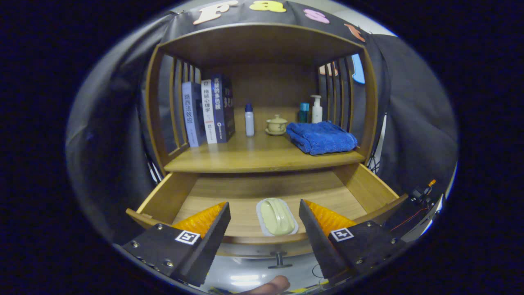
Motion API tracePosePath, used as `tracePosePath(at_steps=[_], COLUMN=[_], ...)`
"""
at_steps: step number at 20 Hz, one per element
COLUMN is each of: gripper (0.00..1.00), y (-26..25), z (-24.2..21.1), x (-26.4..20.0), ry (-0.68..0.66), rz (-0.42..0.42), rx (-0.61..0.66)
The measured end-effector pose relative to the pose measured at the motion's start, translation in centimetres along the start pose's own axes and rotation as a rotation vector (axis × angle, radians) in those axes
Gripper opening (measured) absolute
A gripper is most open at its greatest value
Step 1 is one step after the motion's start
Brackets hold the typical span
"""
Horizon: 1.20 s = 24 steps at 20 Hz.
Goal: Pull open the drawer, take out the items inside it, and place them on the countertop above the cabinet.
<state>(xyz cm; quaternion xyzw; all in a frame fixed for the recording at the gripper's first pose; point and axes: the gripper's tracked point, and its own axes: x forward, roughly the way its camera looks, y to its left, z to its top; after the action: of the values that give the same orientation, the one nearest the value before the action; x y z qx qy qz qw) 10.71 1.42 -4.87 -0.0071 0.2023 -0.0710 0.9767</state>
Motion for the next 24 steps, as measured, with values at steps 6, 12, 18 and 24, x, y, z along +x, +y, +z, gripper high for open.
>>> tracePosePath(at_steps=[6, 12, 18, 24], gripper=[1.00, 0.95, 0.93, 0.87], y=[0.1, 0.6, 1.3, -0.5], z=[-3.0, -4.0, -4.6, -6.6], x=[6.0, 9.2, 10.9, 11.0], ry=[0.303, 0.448, 0.513, 0.613], rz=[-0.048, -0.052, -0.071, -0.151], rx=[-0.092, -0.075, -0.074, -0.156])
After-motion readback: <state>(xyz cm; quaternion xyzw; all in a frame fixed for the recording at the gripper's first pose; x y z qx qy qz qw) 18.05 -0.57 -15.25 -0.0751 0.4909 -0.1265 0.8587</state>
